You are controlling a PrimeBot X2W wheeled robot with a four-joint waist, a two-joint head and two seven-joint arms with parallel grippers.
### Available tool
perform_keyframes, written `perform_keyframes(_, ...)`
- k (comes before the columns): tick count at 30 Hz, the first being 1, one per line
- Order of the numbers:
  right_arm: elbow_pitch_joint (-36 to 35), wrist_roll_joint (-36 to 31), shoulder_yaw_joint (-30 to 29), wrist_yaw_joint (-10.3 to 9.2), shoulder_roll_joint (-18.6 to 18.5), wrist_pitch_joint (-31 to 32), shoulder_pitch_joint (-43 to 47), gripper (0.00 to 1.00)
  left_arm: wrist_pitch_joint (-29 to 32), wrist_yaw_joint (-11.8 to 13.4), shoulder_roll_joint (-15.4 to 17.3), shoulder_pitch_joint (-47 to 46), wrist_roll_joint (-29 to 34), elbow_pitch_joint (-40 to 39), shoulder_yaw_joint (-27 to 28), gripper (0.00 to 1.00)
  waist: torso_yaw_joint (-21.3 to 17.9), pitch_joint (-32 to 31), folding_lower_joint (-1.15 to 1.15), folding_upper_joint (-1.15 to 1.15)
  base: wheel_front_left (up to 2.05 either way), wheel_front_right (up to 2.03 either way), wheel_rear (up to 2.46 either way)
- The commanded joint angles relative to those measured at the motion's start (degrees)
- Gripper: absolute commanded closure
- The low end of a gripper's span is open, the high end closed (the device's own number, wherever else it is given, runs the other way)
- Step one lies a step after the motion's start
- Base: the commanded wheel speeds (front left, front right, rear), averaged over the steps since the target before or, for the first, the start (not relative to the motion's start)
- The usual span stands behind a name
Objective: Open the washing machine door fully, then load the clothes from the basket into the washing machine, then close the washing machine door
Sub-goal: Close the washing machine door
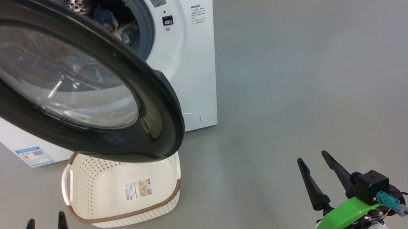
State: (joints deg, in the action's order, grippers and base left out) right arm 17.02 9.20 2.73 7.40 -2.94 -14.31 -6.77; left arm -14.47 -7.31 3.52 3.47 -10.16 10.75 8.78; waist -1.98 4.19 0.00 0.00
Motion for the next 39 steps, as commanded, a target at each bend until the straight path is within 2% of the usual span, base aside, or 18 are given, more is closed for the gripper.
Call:
perform_keyframes(1, -1.56, -0.48, 1.17, 0.09, 0.06, -0.69, -0.7, 0.0, -0.52, -0.17, 0.56, -0.52, 0.62, -1.07, 1.86, 0.0, 0.02, 0.01, 0.0, 0.0, 0.0, 0.0, 0.0)
perform_keyframes(15, -1.55, -0.31, 1.28, 0.09, 0.06, -0.69, -0.59, 0.0, -0.52, -0.17, 0.11, 0.02, 0.9, -1.43, 2.42, 0.0, -0.19, -0.14, 0.0, 0.0, 0.0, 0.0, 0.0)
perform_keyframes(16, -1.49, -0.3, 1.3, 0.09, 0.06, -0.69, -0.56, 0.2, -0.52, -0.17, 0.07, 0.1, 0.84, -1.43, 2.56, 0.0, -0.23, -0.23, 0.0, 0.0, 0.0, 0.0, 0.0)
perform_keyframes(17, -1.4, -0.25, 1.31, 0.09, 0.06, -0.69, -0.54, 0.52, -0.52, -0.17, 0.04, 0.24, 0.79, -1.42, 2.67, 0.0, -0.29, -0.37, 0.0, 0.0, 0.0, 0.0, 0.0)
perform_keyframes(18, -1.3, -0.12, 1.28, 0.09, 0.06, -0.69, -0.55, 0.71, -0.52, -0.17, 0.0, 0.4, 0.76, -1.38, 2.77, 0.0, -0.37, -0.48, 0.0, 0.0, 0.0, 0.0, 0.0)
perform_keyframes(19, -1.17, -0.01, 1.28, 0.09, 0.06, -0.69, -0.56, 0.99, -0.52, -0.18, -0.03, 0.54, 0.72, -1.33, 2.85, 0.0, -0.44, -0.56, 0.0, 0.0, 0.0, 0.0, 0.0)
perform_keyframes(31, -3.45, 0.4, 2.88, 0.09, 0.06, -0.69, -1.25, 1.0, -0.52, -0.18, -0.4, 0.97, -0.23, -0.83, 2.17, 0.0, 0.0, -1.24, 0.0, 0.0, 0.0, 0.0, 0.0)
perform_keyframes(33, -4.9, 0.34, 3.49, 0.09, 0.06, -0.69, -1.77, 0.79, -0.52, -0.18, -0.44, 1.08, -0.38, -0.71, 2.11, 0.0, 0.24, -1.23, 0.0, 0.0, 0.0, 0.0, 0.0)
perform_keyframes(34, -5.78, 0.23, 3.79, 0.09, 0.06, -0.69, -2.1, 0.72, -0.52, -0.18, -0.46, 1.06, -0.43, -0.62, 2.15, 0.0, 0.37, -1.21, 0.0, 0.0, 0.0, 0.0, 0.0)
perform_keyframes(35, -6.51, 0.03, 4.16, 0.09, 0.06, -0.69, -2.39, 0.71, -0.52, -0.18, -0.48, 1.0, -0.47, -0.58, 2.13, 0.0, 0.53, -1.19, 0.0, 0.0, 0.0, 0.0, 0.0)
perform_keyframes(36, -7.16, 0.2, 4.6, 0.09, 0.06, -0.69, -2.67, 0.73, -0.52, -0.18, -0.49, 0.92, -0.48, -0.55, 2.07, 0.0, 0.7, -1.17, 0.0, 0.0, 0.0, 0.0, 0.0)
perform_keyframes(37, -7.85, 0.28, 5.14, 0.09, 0.06, -0.69, -3.04, 0.82, -0.52, -0.18, -0.51, 0.83, -0.49, -0.54, 2.02, 0.0, 0.87, -1.13, 0.0, 0.0, 0.0, 0.0, 0.0)
perform_keyframes(38, -8.53, 0.21, 5.68, 0.09, 0.06, -0.69, -3.47, 1.0, -0.52, -0.18, -0.52, 0.73, -0.56, -0.57, 2.02, 0.0, 1.05, -1.12, 0.0, 0.0, 0.0, 0.0, 0.0)
perform_keyframes(39, -9.13, 0.24, 6.33, 0.09, 0.06, -0.69, -3.85, 1.0, -0.52, -0.18, -0.53, 0.66, -0.61, -0.57, 1.95, 0.0, 1.25, -1.13, 0.0, 0.0, 0.0, 0.0, 0.0)
